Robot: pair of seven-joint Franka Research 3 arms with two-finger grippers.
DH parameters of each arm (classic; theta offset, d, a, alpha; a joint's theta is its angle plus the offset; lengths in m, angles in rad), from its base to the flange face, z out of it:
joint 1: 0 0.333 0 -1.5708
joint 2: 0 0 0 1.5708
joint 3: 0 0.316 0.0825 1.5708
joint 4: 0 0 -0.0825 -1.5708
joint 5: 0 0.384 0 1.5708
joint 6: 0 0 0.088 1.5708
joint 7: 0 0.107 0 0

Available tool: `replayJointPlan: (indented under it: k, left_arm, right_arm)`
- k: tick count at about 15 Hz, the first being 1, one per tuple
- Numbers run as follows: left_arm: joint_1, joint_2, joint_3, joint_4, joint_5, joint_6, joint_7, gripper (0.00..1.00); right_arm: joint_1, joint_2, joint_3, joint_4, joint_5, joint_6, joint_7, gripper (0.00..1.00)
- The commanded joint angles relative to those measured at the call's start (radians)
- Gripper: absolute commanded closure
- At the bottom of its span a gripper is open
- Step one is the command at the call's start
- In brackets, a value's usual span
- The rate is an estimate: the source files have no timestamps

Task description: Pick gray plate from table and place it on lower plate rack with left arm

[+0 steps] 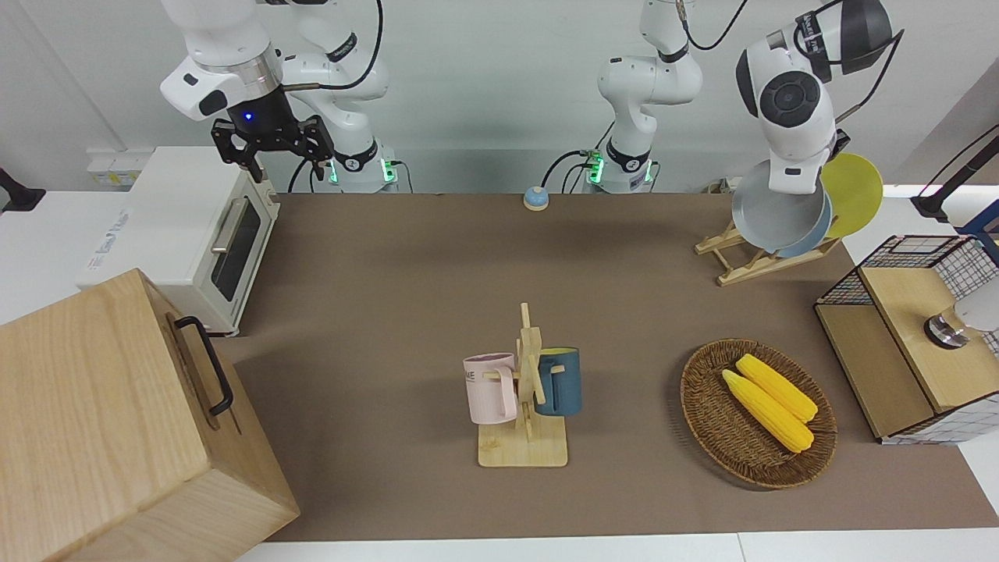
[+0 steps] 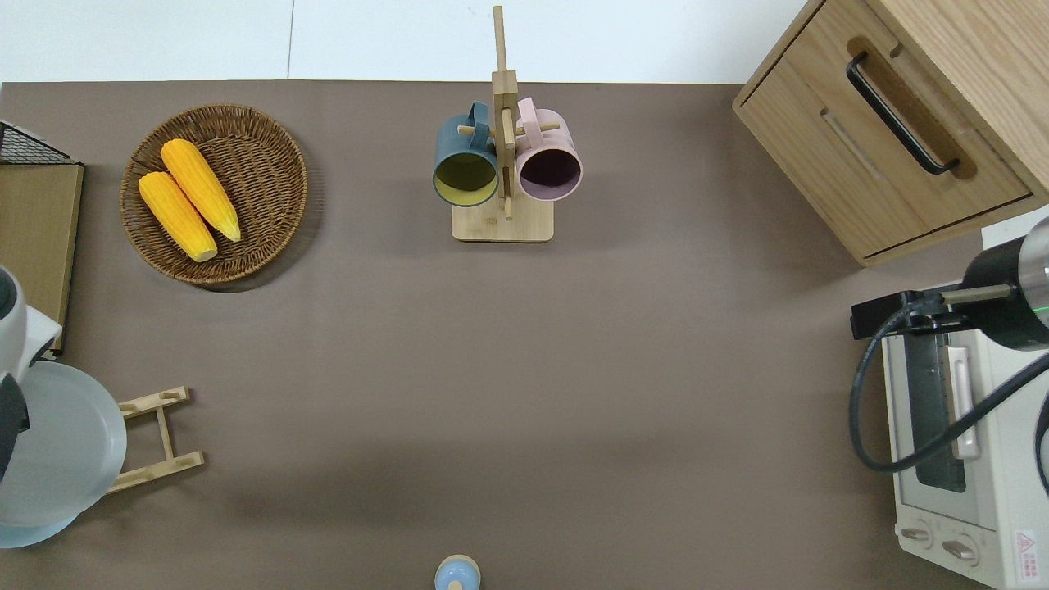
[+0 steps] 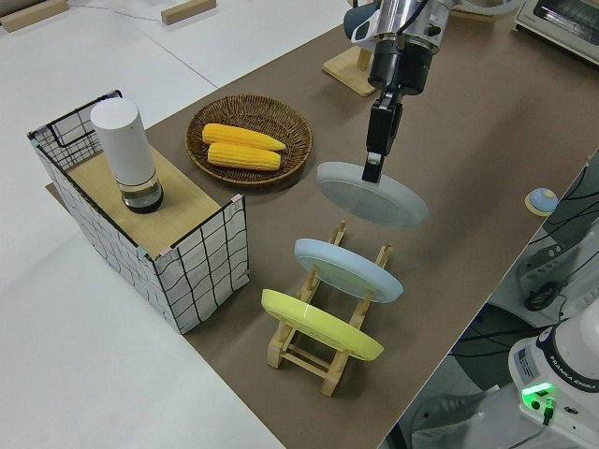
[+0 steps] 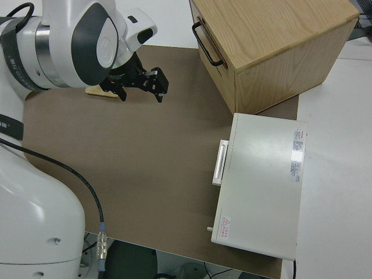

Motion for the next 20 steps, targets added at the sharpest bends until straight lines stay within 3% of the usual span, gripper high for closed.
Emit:
replayJointPlan:
  k: [1, 8, 20]
  left_arm:
    - [-0.019, 0.000, -0.019, -0.050, 0.064, -0.007, -0.105, 1.00]
    - [-0.047, 0.019, -0.050, -0.127, 0.089, -0.005, -0.283, 1.00]
    - [-0.063, 0.054, -0.060, -0.156, 0.091, -0.004, -0.410, 1.00]
  right_arm:
    - [-0.025, -0.002, 0.018, 0.007, 0.019, -0.016, 0.009, 0.013]
    - [-0.025, -0.002, 0.018, 0.007, 0.019, -0.016, 0.009, 0.011]
    - [-0.025, -0.002, 0.018, 0.007, 0.019, -0.016, 0.009, 0.013]
